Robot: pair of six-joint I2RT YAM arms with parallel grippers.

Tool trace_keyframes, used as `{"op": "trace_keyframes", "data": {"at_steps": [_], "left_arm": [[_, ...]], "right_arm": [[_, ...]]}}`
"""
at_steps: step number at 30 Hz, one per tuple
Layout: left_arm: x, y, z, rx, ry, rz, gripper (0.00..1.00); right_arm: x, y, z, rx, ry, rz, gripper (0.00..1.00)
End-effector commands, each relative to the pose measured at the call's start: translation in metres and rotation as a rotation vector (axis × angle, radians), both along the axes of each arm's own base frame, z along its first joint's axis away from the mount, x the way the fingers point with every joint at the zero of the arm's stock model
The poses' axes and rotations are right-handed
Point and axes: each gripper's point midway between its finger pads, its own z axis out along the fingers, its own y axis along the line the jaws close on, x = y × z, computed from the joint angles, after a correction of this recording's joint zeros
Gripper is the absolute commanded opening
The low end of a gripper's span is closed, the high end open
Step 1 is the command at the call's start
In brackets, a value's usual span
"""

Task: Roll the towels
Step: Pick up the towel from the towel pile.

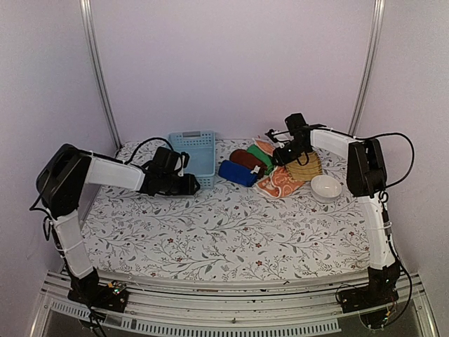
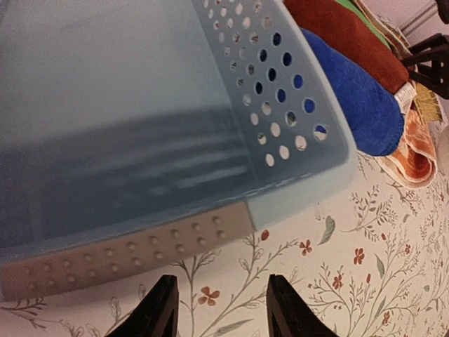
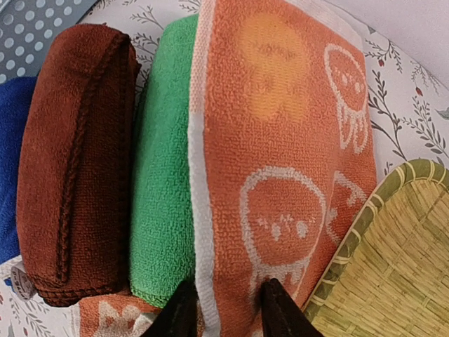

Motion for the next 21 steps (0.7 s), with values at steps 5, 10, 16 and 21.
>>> {"op": "trace_keyframes", "data": {"at_steps": [5, 10, 16, 21], "left_arm": [[0.017, 0.034, -0.002, 0.044, -0.038, 0.099, 0.46], [0.014, 0.037, -0.001, 0.047, -0.041, 0.092, 0.45], [0.0, 0.037, 0.015, 0.005, -0.046, 0.077, 0.45], [-0.013, 0.032, 0.042, -0.053, -0.072, 0.051, 0.45]], "right_arm": [[0.0, -0.002, 0.018, 0.006, -0.008, -0.035, 0.29], [0.002, -0.003, 0.027, 0.017, -0.023, -0.041, 0.06], [-0.007, -0.004, 0.092, 0.068, -0.107, -0.043, 0.03], [-0.035, 0.013, 0.171, 0.207, -0.182, 0.074, 0.02]]}}
